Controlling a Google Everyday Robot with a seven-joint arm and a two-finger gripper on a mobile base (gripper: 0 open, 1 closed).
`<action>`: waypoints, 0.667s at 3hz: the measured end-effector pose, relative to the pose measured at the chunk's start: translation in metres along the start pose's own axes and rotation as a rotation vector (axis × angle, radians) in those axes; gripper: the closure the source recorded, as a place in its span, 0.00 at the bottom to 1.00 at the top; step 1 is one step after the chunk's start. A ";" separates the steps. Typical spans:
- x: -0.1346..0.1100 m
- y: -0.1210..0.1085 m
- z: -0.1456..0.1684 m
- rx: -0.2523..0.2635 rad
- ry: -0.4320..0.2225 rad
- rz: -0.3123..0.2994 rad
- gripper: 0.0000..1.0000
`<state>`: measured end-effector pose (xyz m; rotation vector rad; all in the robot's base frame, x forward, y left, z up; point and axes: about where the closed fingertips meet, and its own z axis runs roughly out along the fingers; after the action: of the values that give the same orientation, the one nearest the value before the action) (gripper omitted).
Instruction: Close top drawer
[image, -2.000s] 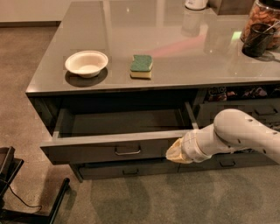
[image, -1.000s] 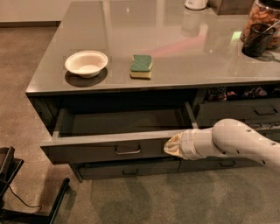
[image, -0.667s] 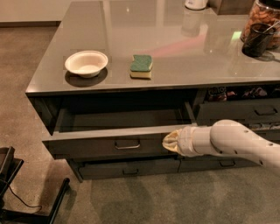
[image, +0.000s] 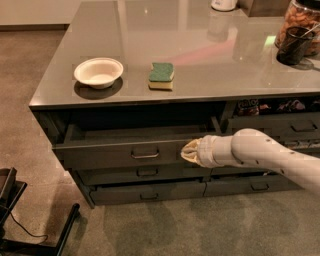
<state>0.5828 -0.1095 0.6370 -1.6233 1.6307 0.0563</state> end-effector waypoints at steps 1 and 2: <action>-0.001 -0.016 0.020 -0.010 -0.003 -0.014 1.00; -0.011 -0.044 0.052 -0.032 -0.003 -0.052 1.00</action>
Offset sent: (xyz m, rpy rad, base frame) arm 0.0725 0.0312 -0.0081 -0.0369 -0.0022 0.0589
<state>0.6439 -0.0790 0.6304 -1.6885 1.5917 0.0588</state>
